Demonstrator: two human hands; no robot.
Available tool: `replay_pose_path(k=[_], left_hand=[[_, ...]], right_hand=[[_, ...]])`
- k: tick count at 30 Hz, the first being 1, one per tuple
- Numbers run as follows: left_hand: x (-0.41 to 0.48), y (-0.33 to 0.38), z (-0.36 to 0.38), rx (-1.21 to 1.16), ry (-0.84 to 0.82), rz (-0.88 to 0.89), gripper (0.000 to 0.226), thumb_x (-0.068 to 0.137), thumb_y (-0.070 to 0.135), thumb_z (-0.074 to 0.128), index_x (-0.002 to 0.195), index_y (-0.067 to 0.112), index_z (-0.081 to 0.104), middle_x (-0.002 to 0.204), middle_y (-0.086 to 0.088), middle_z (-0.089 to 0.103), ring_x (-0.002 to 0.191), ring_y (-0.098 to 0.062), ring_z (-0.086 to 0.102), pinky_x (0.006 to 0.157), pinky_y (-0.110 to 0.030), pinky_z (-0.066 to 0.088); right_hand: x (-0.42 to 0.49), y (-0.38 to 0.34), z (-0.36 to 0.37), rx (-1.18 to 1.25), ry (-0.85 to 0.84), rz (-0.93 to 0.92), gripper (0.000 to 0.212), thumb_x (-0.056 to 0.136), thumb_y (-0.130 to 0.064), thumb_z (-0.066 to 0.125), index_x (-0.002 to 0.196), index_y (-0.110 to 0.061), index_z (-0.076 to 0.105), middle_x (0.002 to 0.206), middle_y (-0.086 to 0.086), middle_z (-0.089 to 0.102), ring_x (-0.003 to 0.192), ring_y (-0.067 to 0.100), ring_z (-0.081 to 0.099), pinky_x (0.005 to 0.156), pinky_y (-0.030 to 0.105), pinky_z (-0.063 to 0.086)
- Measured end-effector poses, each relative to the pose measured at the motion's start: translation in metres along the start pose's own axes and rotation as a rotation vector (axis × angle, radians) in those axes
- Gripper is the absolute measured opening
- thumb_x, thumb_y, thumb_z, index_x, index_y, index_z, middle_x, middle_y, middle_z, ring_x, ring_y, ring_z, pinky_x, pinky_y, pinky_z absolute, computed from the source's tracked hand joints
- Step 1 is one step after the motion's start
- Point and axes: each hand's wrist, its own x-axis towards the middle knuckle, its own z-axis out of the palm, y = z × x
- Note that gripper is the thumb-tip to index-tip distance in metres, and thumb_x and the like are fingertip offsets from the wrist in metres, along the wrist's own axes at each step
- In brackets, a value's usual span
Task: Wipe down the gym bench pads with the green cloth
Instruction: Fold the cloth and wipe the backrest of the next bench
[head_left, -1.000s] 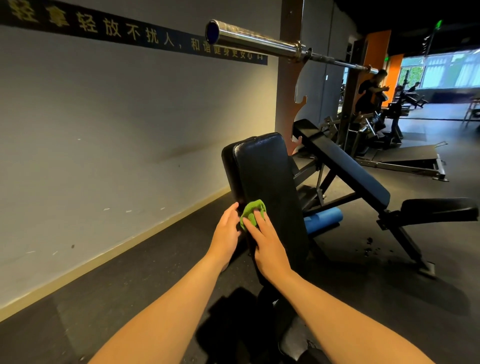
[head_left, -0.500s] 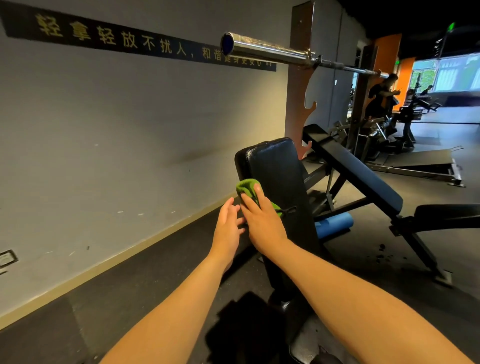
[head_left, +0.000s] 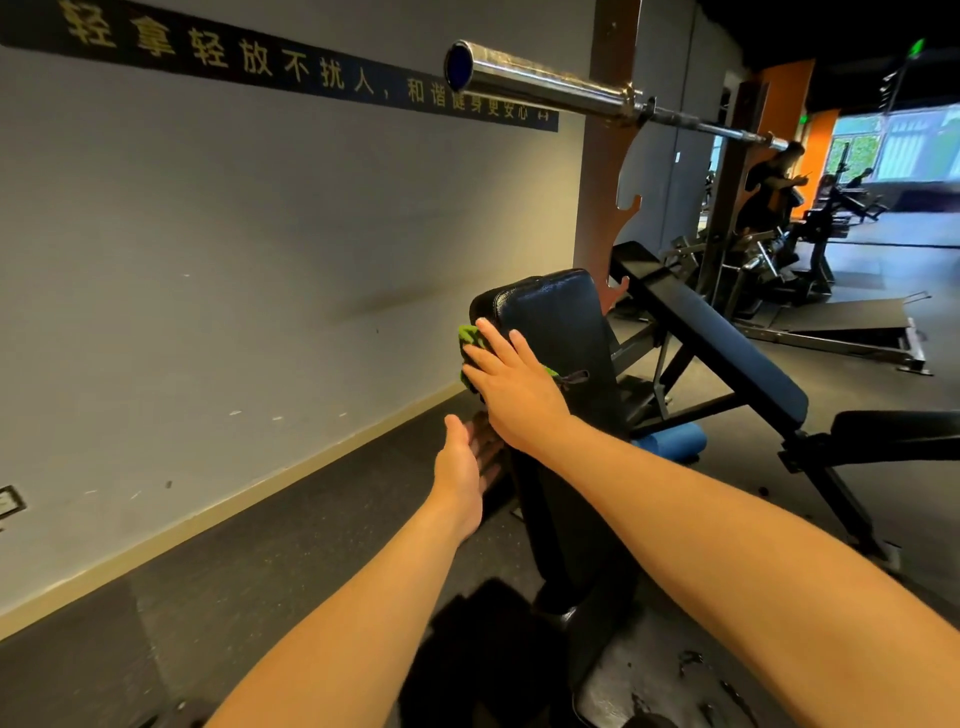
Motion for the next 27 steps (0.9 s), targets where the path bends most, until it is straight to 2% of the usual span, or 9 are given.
replay_pose_path(k=[3, 7, 12, 16, 20, 24, 27], left_hand=[[0.006, -0.008, -0.006, -0.115, -0.005, -0.025, 0.072, 0.102, 0.064, 0.013, 0.154, 0.020, 0.037, 0.149, -0.004, 0.051, 0.138, -0.025, 0.047, 0.118, -0.046, 0.033], [-0.001, -0.009, -0.002, -0.138, -0.005, -0.048, 0.069, 0.103, 0.062, 0.014, 0.155, 0.021, 0.033, 0.155, -0.008, 0.042, 0.143, -0.029, 0.040, 0.117, -0.047, 0.032], [0.000, 0.000, 0.007, -0.092, 0.040, 0.030, 0.061, 0.105, 0.057, 0.017, 0.154, 0.024, 0.035, 0.153, -0.001, 0.047, 0.142, -0.024, 0.041, 0.119, -0.046, 0.031], [0.003, 0.027, 0.030, -0.057, 0.062, 0.135, 0.054, 0.106, 0.055, 0.021, 0.148, 0.028, 0.044, 0.144, 0.003, 0.053, 0.137, -0.018, 0.045, 0.117, -0.040, 0.029], [0.007, 0.035, 0.033, -0.070, 0.062, 0.120, 0.058, 0.106, 0.056, 0.019, 0.147, 0.024, 0.044, 0.136, 0.002, 0.057, 0.126, -0.019, 0.051, 0.108, -0.038, 0.036], [0.010, 0.031, 0.021, -0.052, 0.049, 0.102, 0.062, 0.106, 0.056, 0.014, 0.154, 0.023, 0.036, 0.156, -0.001, 0.042, 0.145, -0.023, 0.036, 0.119, -0.043, 0.027], [0.011, 0.041, 0.028, -0.046, 0.080, 0.152, 0.057, 0.106, 0.055, 0.017, 0.149, 0.027, 0.043, 0.150, 0.001, 0.050, 0.140, -0.020, 0.043, 0.117, -0.042, 0.031]], right_hand=[[-0.035, -0.009, 0.027, 0.015, -0.023, -0.026, 0.043, 0.095, -0.026, 0.059, 0.137, -0.020, 0.056, 0.159, 0.003, 0.034, 0.153, 0.026, -0.007, 0.123, 0.053, 0.002], [-0.062, -0.018, 0.043, 0.050, -0.105, -0.024, 0.041, 0.096, -0.029, 0.058, 0.136, -0.021, 0.058, 0.154, 0.000, 0.043, 0.153, 0.022, -0.001, 0.122, 0.051, -0.005], [-0.042, 0.004, 0.016, -0.041, 0.030, -0.063, 0.050, 0.099, -0.029, 0.051, 0.148, -0.025, 0.044, 0.163, 0.001, 0.026, 0.153, 0.025, -0.005, 0.122, 0.055, -0.004], [-0.006, 0.028, -0.016, -0.014, 0.114, -0.005, 0.061, 0.097, -0.025, 0.056, 0.153, -0.028, 0.034, 0.166, -0.001, 0.013, 0.153, 0.026, -0.009, 0.122, 0.056, -0.003], [-0.020, 0.010, 0.004, 0.076, 0.101, 0.018, 0.057, 0.096, -0.022, 0.058, 0.150, -0.025, 0.041, 0.166, -0.001, 0.012, 0.153, 0.025, -0.009, 0.124, 0.051, 0.001], [-0.042, 0.009, 0.021, 0.101, 0.039, -0.062, 0.061, 0.096, -0.016, 0.054, 0.153, -0.021, 0.034, 0.165, -0.001, 0.016, 0.152, 0.022, -0.010, 0.123, 0.047, -0.003], [-0.018, 0.027, 0.006, 0.088, 0.110, -0.127, 0.064, 0.095, -0.012, 0.057, 0.153, -0.023, 0.033, 0.165, -0.001, 0.019, 0.153, 0.022, -0.004, 0.123, 0.047, 0.001]])
